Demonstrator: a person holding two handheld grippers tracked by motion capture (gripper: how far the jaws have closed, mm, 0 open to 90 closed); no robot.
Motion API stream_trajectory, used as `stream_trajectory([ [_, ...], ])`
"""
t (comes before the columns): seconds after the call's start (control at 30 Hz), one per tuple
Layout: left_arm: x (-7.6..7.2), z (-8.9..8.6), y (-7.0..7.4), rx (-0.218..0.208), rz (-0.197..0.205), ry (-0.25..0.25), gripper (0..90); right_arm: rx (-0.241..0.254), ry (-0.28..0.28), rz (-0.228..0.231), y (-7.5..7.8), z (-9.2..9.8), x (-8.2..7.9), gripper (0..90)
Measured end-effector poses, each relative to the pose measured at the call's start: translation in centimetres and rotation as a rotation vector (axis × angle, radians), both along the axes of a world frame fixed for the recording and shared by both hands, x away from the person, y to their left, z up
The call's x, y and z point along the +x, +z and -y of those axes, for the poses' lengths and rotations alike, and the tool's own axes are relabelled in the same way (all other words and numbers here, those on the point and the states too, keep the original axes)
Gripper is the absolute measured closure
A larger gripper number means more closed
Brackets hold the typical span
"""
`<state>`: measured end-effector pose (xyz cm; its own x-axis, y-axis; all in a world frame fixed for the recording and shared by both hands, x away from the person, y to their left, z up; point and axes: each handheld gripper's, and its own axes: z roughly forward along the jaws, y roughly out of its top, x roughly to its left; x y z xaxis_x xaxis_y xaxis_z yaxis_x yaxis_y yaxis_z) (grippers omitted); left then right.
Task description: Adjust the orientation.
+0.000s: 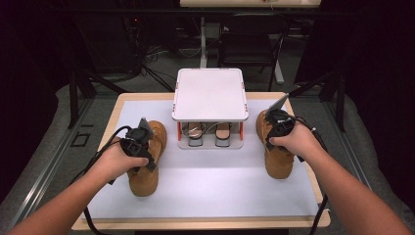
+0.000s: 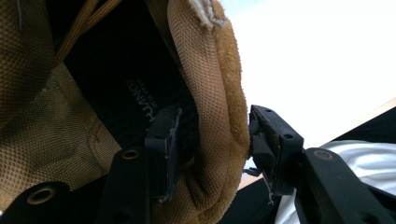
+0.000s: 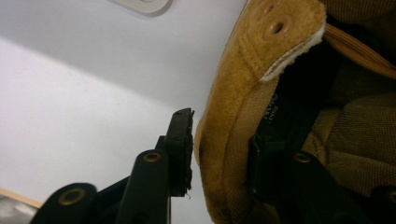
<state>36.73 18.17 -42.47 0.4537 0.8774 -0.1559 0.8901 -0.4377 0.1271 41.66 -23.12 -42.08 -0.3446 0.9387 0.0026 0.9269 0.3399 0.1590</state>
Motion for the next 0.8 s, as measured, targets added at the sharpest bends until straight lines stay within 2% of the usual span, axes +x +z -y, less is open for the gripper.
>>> stream_trajectory([
  [0.07,0.0,0.0,0.0,0.0,-0.001,0.0,54.3,-0.006,-0.013,0.018,-0.1,-0.1,0.0,72.1],
  [0.1,0.0,0.0,0.0,-0.001,-0.001,0.001,54.3,-0.014,-0.004,0.01,0.0,-0.1,0.0,73.7],
  [0.13,0.0,0.0,0.0,0.0,-0.001,-0.001,54.3,-0.008,-0.01,0.021,-0.1,-0.2,-0.1,74.7],
  [0.17,0.0,0.0,0.0,-0.002,-0.001,-0.001,54.3,-0.015,0.002,0.008,0.1,-0.1,-0.1,75.8],
  [0.3,0.0,0.1,0.1,-0.002,-0.002,-0.003,54.4,-0.017,-0.004,0.008,0.1,-0.2,-0.2,77.6],
  [0.4,-0.1,0.0,0.3,-0.004,0.003,-0.001,54.4,0.004,-0.014,0.004,0.1,-0.3,-0.6,77.8],
  [0.63,-0.3,-0.2,0.5,0.0,0.007,-0.002,54.4,-0.008,0.045,-0.004,0.3,-1.9,-3.1,78.0],
  [0.67,-0.3,-0.2,0.5,-0.001,0.008,0.0,54.4,-0.015,0.067,-0.02,0.3,-2.2,-3.5,78.0],
  [0.8,-0.4,-0.3,0.6,-0.002,0.007,0.004,54.4,0.002,0.067,-0.016,0.3,-2.9,-4.8,78.0],
])
